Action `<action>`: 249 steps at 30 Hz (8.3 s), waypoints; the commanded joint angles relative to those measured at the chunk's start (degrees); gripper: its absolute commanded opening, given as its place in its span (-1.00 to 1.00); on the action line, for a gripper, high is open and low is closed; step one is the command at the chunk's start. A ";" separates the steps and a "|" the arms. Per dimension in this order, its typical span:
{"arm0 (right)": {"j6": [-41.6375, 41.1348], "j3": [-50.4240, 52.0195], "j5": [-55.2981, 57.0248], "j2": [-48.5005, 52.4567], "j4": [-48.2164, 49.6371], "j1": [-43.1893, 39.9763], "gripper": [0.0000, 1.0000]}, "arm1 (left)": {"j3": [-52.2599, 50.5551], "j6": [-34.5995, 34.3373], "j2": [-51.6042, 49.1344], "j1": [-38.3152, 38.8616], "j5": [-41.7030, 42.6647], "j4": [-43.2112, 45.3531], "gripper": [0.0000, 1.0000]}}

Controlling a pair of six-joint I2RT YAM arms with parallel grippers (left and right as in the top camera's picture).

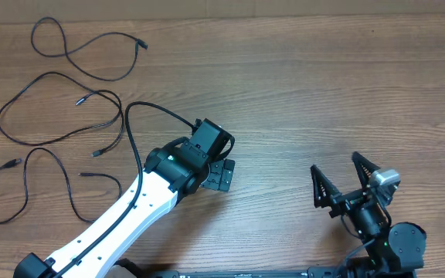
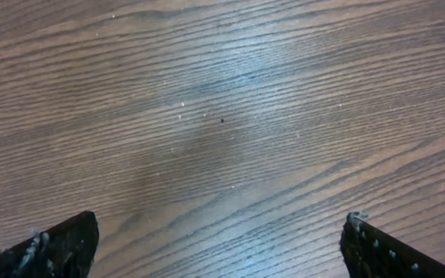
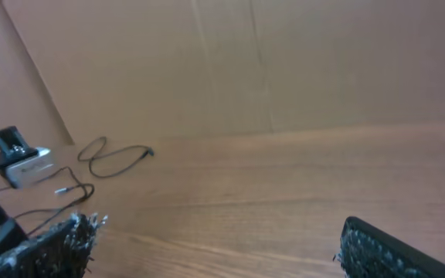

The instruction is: Untangle cables

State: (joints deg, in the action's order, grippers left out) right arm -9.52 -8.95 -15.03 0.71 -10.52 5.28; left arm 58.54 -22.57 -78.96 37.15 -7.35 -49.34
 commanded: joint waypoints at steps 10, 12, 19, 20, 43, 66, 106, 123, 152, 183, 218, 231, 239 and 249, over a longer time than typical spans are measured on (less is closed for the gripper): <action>0.85 8.52 4.09 -0.55 10.73 -0.17 1.00 | 1.03 -1.22 0.61 0.35 -0.70 0.11 0.99; 0.37 8.50 3.74 -0.48 6.56 -0.15 1.00 | 1.03 -1.22 0.61 0.35 -0.70 0.11 0.99; 0.42 8.50 3.45 -0.46 6.78 -0.15 1.00 | 1.03 -1.22 0.61 0.35 -0.70 0.11 0.99; 0.42 8.50 3.58 -0.46 6.78 -0.15 1.00 | 1.03 -1.22 0.61 0.35 -0.70 0.11 0.99; 11.47 8.44 8.07 -0.52 5.84 -3.98 1.00 | 1.03 -1.22 0.61 0.35 -0.70 0.11 0.99; 11.32 8.46 8.98 -0.52 6.12 -4.61 1.00 | 1.03 -1.22 0.61 0.35 -0.70 0.11 0.99; 11.32 8.46 8.98 -0.55 6.12 -4.61 1.00 | 0.92 -1.22 0.76 0.39 1.18 -0.15 0.99; 11.34 8.46 8.98 -0.52 6.12 -4.61 1.00 | -0.31 -1.25 11.10 -3.41 2.82 0.39 0.99; 11.32 8.46 8.98 -0.52 6.12 -4.61 1.00 | -40.26 10.99 63.69 -32.44 13.38 18.78 0.99; 11.32 8.46 8.98 -0.52 6.12 -4.61 1.00 | -58.29 20.20 78.82 -36.87 1.40 45.57 0.99; 11.32 8.46 8.98 -0.52 6.12 -4.61 1.00 | -58.25 22.60 78.75 -36.76 3.93 45.09 0.99; 11.32 8.46 8.98 -0.55 6.12 -4.61 1.00 | -58.25 22.60 78.75 -36.76 3.93 45.09 0.99; 11.32 8.46 8.98 -0.55 6.12 -4.61 1.00 | -58.25 22.60 78.75 -36.76 3.93 45.09 0.99; 11.32 8.46 8.98 -0.55 6.12 -4.61 1.00 | -58.25 22.60 78.75 -36.76 3.93 45.09 0.99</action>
State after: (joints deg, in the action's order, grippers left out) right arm 1.13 -1.06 -6.55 0.62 -4.71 0.84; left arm 0.47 -1.06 -0.62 0.64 -3.68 -4.29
